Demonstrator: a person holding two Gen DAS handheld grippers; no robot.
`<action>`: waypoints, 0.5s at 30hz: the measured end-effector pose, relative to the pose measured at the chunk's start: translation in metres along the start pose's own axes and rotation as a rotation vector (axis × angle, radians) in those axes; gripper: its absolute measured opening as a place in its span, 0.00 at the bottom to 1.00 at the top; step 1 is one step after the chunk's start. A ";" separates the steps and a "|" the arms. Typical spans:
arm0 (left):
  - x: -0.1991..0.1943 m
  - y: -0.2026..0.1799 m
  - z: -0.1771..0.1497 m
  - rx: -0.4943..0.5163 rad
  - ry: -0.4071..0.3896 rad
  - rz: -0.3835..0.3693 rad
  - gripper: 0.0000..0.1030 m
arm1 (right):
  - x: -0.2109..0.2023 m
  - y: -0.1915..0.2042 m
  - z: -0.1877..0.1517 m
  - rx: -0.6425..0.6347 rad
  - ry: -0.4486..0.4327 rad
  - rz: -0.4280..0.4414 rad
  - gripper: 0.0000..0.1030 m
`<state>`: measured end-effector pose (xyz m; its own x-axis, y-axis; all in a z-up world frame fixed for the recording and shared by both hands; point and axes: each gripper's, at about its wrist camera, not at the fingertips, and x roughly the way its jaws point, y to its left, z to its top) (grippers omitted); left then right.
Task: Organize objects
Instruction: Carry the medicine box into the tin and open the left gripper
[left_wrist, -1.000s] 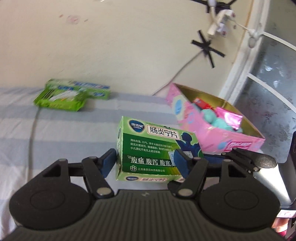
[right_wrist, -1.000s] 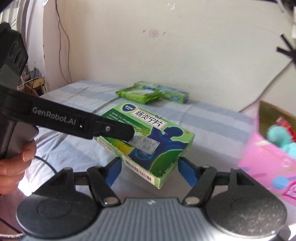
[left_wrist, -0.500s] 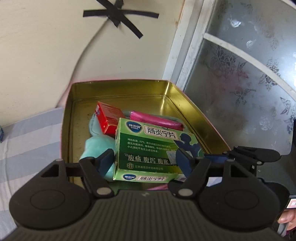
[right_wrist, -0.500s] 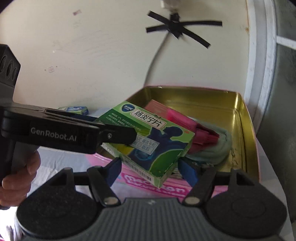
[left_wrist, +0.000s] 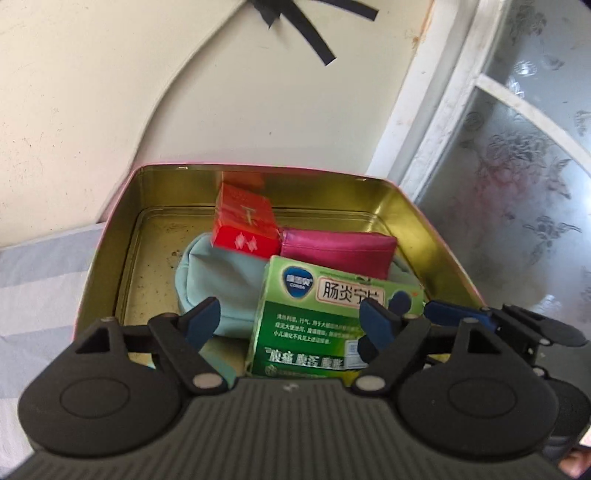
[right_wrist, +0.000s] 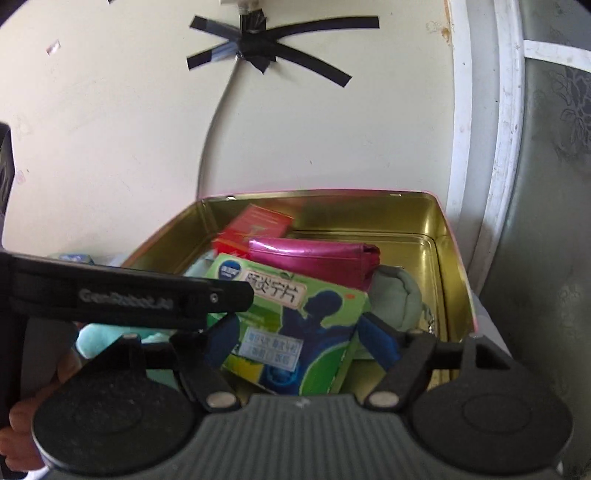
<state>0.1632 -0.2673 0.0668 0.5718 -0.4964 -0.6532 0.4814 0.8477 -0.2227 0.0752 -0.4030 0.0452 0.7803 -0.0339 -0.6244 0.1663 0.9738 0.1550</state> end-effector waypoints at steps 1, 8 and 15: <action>-0.008 0.001 -0.004 0.009 -0.012 -0.003 0.82 | -0.005 0.002 -0.003 -0.002 -0.009 0.003 0.74; -0.076 -0.008 -0.035 0.106 -0.130 -0.005 0.82 | -0.052 0.014 -0.018 -0.011 -0.110 -0.022 0.75; -0.131 -0.008 -0.072 0.175 -0.233 0.071 0.82 | -0.096 0.052 -0.051 -0.023 -0.182 -0.016 0.75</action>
<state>0.0361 -0.1957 0.1024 0.7354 -0.4839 -0.4744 0.5307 0.8466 -0.0408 -0.0220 -0.3377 0.0740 0.8740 -0.0875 -0.4779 0.1673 0.9777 0.1270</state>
